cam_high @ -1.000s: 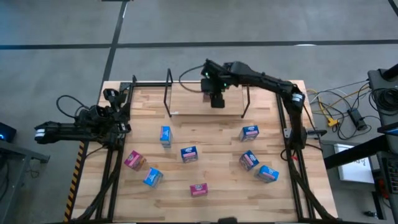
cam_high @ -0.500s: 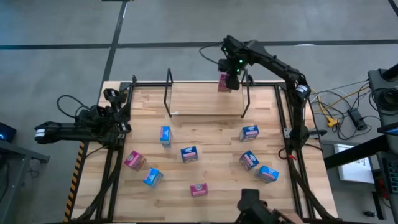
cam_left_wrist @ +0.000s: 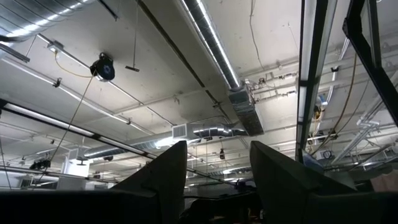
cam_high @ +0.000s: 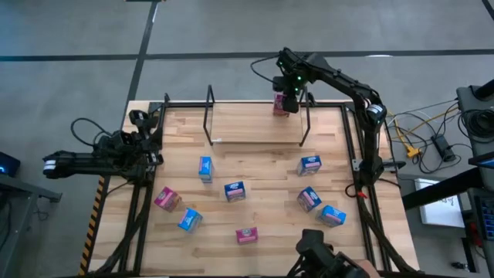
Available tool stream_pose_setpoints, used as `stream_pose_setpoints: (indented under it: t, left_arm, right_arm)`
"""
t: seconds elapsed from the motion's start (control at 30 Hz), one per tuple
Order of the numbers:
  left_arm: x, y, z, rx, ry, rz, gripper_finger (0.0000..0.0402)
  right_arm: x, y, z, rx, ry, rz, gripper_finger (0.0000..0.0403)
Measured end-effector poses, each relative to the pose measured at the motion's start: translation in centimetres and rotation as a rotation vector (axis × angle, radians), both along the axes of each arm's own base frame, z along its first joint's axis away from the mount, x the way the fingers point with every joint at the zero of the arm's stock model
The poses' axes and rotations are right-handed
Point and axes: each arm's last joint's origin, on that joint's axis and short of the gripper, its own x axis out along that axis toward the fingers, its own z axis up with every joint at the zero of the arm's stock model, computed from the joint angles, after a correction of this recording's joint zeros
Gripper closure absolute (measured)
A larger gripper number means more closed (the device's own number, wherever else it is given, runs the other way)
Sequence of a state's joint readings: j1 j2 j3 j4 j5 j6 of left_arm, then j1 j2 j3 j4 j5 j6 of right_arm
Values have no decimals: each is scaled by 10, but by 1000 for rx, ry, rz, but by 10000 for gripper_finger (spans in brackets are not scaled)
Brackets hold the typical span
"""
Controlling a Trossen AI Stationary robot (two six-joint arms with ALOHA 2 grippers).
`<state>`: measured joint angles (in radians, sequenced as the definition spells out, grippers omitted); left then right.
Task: Stack cereal on shelf
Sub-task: Put the top purple cereal box on the shelf Adjust the purple cereal box on the shelf
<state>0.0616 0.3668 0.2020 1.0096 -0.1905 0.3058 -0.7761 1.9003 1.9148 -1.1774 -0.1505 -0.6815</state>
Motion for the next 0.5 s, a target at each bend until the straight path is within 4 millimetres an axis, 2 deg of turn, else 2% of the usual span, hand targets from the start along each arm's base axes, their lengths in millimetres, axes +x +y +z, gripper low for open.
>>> stream_pose_setpoints:
  t: [0.3, 0.5]
  left_arm:
    - [0, 0, 0, 0, 0, 0, 242]
    - [0, 0, 0, 0, 0, 0, 242]
  right_arm:
    - [-1, 0, -6, 2, 17, -34, 230]
    - [-1, -1, -6, 8, 14, -56, 199]
